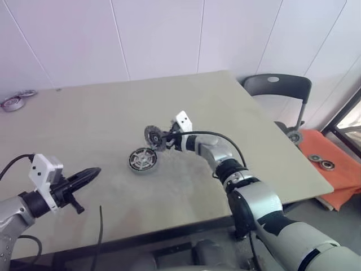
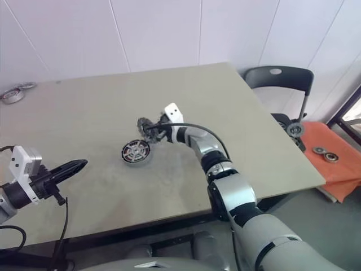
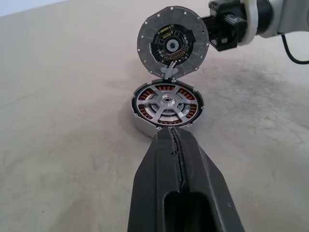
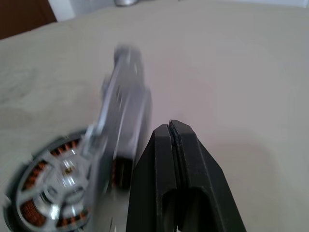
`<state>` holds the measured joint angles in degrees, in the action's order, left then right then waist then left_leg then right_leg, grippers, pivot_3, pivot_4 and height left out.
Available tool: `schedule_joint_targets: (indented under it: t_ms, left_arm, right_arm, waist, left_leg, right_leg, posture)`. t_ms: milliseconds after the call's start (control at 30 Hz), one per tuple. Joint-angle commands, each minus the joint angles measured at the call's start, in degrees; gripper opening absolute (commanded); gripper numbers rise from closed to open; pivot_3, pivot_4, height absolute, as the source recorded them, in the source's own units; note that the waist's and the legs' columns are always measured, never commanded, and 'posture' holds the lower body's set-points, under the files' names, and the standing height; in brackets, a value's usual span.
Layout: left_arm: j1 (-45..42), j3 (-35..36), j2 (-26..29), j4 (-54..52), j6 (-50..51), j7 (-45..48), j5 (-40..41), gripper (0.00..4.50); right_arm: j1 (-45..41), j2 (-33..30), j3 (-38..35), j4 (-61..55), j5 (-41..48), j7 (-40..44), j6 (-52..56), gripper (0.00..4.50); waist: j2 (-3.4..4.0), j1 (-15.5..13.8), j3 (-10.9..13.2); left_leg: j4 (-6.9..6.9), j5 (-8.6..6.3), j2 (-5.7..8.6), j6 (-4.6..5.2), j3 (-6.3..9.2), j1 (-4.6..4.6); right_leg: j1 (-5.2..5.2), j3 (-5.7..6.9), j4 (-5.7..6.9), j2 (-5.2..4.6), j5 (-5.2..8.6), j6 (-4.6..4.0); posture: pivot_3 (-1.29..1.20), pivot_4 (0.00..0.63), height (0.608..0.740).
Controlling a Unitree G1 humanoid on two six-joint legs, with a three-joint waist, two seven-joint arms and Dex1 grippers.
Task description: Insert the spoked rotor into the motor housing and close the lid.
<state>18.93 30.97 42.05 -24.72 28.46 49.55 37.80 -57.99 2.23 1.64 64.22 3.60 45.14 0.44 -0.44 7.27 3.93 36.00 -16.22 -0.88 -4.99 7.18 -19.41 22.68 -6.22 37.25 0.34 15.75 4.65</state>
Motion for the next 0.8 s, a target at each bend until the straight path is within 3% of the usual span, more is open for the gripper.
schedule_joint_targets:
  t_ms: [33, 800]
  left_arm:
    - [-0.2, 0.7, 0.2, -0.5, -0.6, -0.2, -0.1, 0.0]
    - [-0.2, 0.7, -0.3, -1.3, -0.6, -1.3, 0.3, 0.0]
  right_arm:
    - [-1.4, 1.5, 1.0, -2.8, -0.3, 0.9, -1.5, 0.02]
    - [2.1, 4.6, 9.5, -7.4, -5.2, 6.3, -5.4, 0.02]
  waist:
    - [0.0, 0.1, 0.0]
    - [0.03, 0.1, 0.0]
  left_leg:
    - [0.0, 0.0, 0.0, 0.0, 0.0, 0.0]
    - [-0.02, 0.0, 0.0, 0.0, 0.0, 0.0]
  right_leg:
    - [0.0, 0.0, 0.0, 0.0, 0.0, 0.0]
    - [0.03, 0.0, 0.01, 0.0, 0.0, 0.01]
  posture:
    - [0.0, 0.0, 0.74]
    - [0.0, 0.0, 0.74]
